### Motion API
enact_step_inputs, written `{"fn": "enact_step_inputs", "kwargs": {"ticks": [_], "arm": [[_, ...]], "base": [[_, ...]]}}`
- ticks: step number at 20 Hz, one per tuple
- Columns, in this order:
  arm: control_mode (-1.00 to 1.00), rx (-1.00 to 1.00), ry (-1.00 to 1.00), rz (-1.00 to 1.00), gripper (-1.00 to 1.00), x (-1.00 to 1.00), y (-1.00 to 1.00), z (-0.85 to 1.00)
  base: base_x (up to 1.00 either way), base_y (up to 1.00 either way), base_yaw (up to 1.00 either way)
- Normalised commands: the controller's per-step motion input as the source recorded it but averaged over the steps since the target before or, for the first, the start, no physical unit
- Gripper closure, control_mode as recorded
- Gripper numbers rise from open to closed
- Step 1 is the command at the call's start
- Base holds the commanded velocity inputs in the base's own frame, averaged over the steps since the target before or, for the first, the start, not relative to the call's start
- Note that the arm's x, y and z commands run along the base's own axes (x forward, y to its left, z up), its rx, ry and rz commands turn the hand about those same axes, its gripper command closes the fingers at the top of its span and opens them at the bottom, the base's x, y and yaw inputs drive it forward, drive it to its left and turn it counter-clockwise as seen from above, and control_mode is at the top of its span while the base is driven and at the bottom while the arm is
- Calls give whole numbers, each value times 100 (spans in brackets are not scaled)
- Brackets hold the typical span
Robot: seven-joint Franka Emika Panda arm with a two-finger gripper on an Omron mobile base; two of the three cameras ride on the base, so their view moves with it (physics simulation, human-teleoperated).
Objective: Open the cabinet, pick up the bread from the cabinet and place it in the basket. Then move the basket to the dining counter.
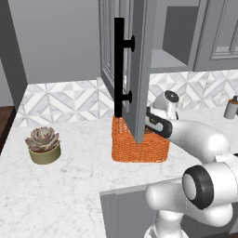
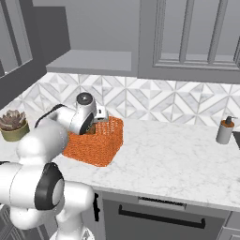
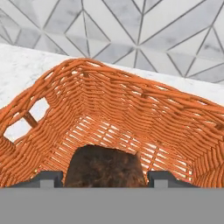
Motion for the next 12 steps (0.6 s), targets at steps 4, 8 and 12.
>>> {"fn": "enact_step_inputs", "kwargs": {"ticks": [4,8,12], "arm": [[-100,-5,6,0,100,42,0,-41],[-100,-4,3,0,100,34,0,-26],[-100,0,2,0,100,5,0,-21]], "base": [[0,0,0],[0,0,0],[0,0,0]]}}
